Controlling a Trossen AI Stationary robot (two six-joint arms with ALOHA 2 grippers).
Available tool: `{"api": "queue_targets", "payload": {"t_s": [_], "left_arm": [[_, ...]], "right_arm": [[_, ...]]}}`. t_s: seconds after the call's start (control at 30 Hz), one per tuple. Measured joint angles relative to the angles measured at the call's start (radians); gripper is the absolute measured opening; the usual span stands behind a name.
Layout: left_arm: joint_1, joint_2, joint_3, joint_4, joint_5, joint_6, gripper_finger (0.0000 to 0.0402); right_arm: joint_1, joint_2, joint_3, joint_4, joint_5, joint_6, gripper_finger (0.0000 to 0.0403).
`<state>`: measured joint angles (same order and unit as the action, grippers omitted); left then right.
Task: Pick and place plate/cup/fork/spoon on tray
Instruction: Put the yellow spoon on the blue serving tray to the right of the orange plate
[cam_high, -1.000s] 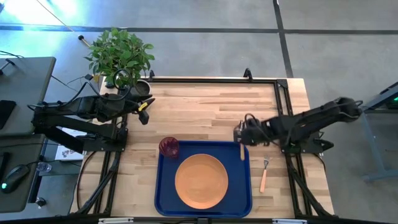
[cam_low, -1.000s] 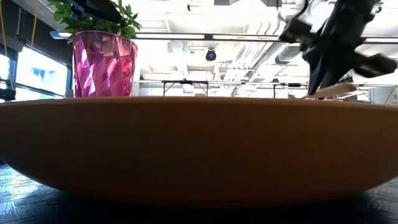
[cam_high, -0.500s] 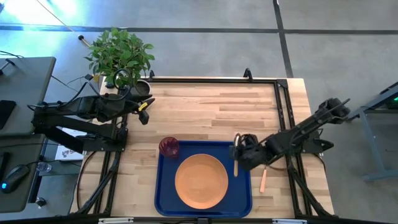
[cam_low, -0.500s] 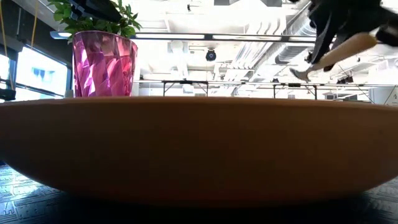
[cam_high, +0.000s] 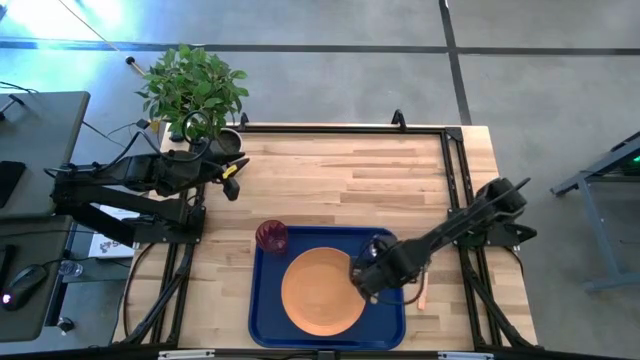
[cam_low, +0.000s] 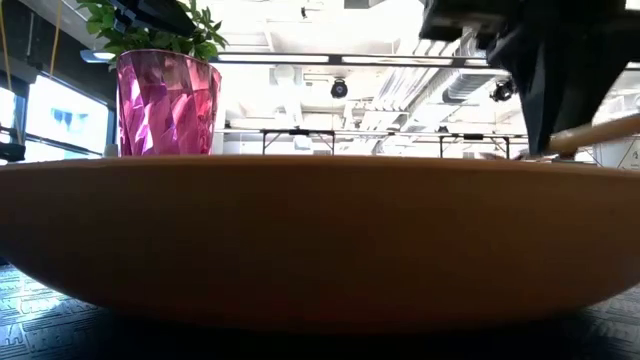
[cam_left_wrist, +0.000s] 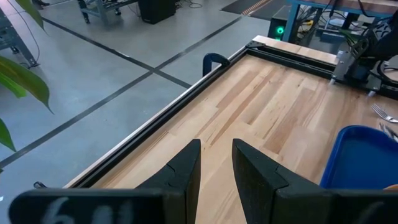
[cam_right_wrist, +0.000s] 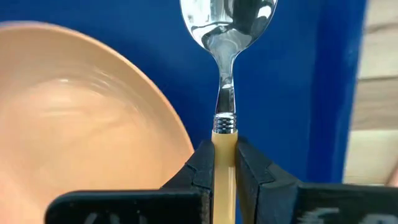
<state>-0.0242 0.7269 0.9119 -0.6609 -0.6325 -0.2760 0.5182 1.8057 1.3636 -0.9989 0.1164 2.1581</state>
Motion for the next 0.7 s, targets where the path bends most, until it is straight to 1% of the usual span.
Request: {"api": "queue_targets", "payload": {"t_s": [0.13,0.23,0.47,0.57,0.7], "left_arm": [[0.000,0.000,0.000,0.000,0.000,0.000,0.0081],[0.000,0.000,0.000,0.000,0.001,0.000,0.0081],[0.000,0.000,0.000,0.000,0.001,0.000,0.0081],[0.000,0.000,0.000,0.000,0.001,0.000,0.0081],[0.000,0.000,0.000,0.000,0.001,0.000,0.0081]], "right_arm": [[0.004,0.059,0.000,0.063,-0.041,0.001,0.0012],[0.019,0.082,0.000,0.098,-0.050,0.027,0.0012],[0.056,0.095,0.000,0.101,-0.110,0.067,0.0012],[0.061,0.103,0.000,0.110,-0.112,0.070,0.0012],[0.066,0.144,0.000,0.144,-0.119,0.069,0.0012]]}}
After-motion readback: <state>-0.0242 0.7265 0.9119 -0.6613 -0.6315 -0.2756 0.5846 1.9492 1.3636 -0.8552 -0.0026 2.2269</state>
